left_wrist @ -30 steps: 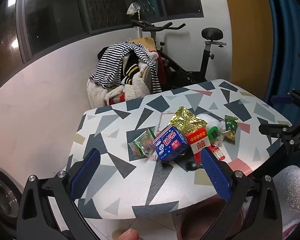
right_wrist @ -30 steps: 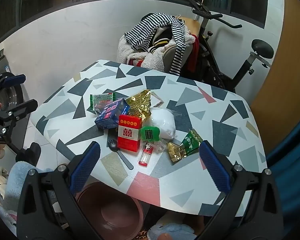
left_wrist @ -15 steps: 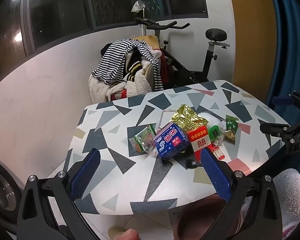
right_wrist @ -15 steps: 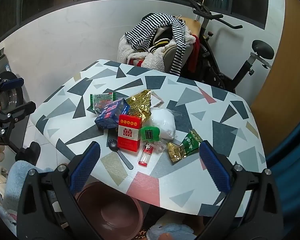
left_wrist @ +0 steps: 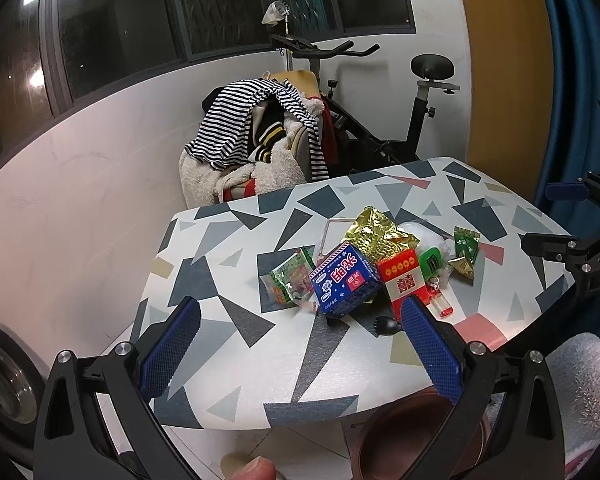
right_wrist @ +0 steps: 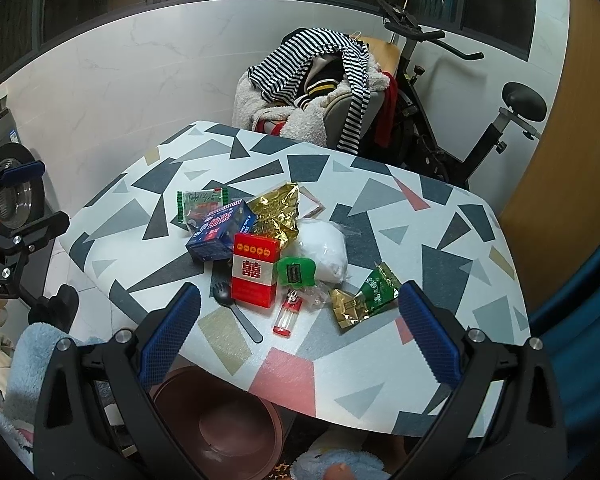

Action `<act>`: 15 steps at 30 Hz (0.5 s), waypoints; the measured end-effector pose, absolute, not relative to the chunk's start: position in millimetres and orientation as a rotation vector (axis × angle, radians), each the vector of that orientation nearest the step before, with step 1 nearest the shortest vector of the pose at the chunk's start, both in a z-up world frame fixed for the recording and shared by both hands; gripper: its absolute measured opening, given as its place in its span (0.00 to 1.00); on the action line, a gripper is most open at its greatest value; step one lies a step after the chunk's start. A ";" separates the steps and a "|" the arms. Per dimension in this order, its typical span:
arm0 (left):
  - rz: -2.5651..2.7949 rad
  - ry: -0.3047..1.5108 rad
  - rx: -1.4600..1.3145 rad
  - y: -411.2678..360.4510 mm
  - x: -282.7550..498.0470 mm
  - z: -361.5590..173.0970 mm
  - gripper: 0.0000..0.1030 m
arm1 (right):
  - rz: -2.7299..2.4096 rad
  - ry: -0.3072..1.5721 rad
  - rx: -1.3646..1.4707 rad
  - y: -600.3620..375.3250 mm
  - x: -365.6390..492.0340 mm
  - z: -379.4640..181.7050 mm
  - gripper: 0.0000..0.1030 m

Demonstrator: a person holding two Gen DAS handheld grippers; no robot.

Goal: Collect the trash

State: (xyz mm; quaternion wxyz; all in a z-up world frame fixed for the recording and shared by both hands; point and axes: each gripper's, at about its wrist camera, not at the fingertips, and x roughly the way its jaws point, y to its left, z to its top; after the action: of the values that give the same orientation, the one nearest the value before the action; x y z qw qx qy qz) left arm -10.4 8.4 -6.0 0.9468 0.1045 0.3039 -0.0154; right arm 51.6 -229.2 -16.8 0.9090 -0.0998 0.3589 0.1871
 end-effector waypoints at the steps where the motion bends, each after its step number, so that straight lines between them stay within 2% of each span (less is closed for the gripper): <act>1: -0.031 0.618 0.209 9.4 -11.1 -6.1 0.95 | 0.385 0.740 -0.207 -229.3 51.9 -16.6 0.95; 15: -0.028 0.624 0.202 8.9 -10.7 -4.8 0.95 | 0.385 0.739 -0.208 -231.4 50.8 -18.5 0.95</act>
State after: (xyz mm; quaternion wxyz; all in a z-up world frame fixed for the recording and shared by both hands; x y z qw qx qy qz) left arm -10.7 8.9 -4.8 0.9465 0.0993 0.3066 -0.0138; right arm 50.8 -231.4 -18.5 0.9091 -0.1008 0.3585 0.1866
